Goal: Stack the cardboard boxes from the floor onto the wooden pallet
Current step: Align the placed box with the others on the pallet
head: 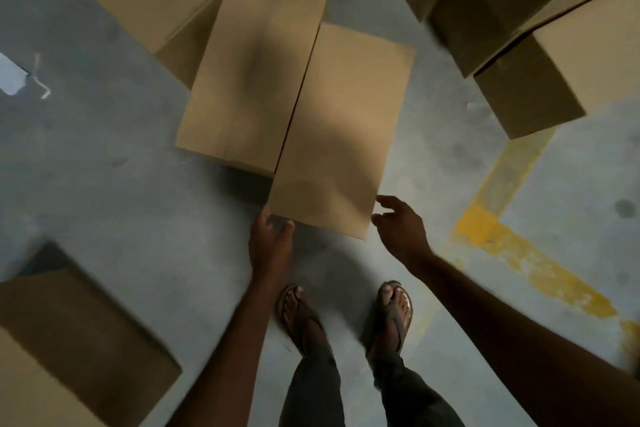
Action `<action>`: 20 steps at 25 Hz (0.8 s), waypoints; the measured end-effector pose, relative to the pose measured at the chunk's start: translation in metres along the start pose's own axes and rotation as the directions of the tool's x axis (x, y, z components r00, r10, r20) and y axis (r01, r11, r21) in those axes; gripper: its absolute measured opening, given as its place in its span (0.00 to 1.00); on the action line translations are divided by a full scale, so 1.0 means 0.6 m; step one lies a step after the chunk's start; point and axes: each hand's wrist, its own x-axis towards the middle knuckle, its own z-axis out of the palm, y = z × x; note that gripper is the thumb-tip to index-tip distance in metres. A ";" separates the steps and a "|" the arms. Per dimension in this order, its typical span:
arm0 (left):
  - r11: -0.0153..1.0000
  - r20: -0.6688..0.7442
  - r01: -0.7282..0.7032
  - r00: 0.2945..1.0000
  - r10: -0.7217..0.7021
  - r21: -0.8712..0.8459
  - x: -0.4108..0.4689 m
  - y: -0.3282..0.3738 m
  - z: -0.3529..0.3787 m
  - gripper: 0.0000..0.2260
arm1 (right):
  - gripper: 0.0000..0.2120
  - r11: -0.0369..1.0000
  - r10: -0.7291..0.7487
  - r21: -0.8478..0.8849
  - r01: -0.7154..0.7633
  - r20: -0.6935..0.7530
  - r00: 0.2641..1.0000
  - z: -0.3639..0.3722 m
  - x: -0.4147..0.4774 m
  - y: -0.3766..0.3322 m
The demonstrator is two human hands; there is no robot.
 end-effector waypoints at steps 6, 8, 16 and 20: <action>0.990 -0.066 0.013 0.998 -0.003 0.144 0.171 -0.086 0.079 0.33 | 0.33 0.982 -0.034 -0.186 0.031 -0.016 0.999 0.111 0.151 0.079; 0.990 -0.085 0.025 0.996 -0.014 0.139 0.187 -0.097 0.095 0.32 | 0.37 0.981 -0.033 -0.189 0.036 0.018 0.999 0.126 0.170 0.092; 0.995 -0.168 0.008 0.986 0.008 0.099 0.166 -0.086 0.121 0.22 | 0.46 0.998 0.024 -0.066 -0.020 0.072 0.997 0.110 0.183 0.134; 0.991 -0.087 -0.008 0.996 0.019 0.134 0.177 -0.047 0.127 0.19 | 0.38 0.952 0.207 0.211 -0.222 0.090 0.974 0.087 0.190 0.141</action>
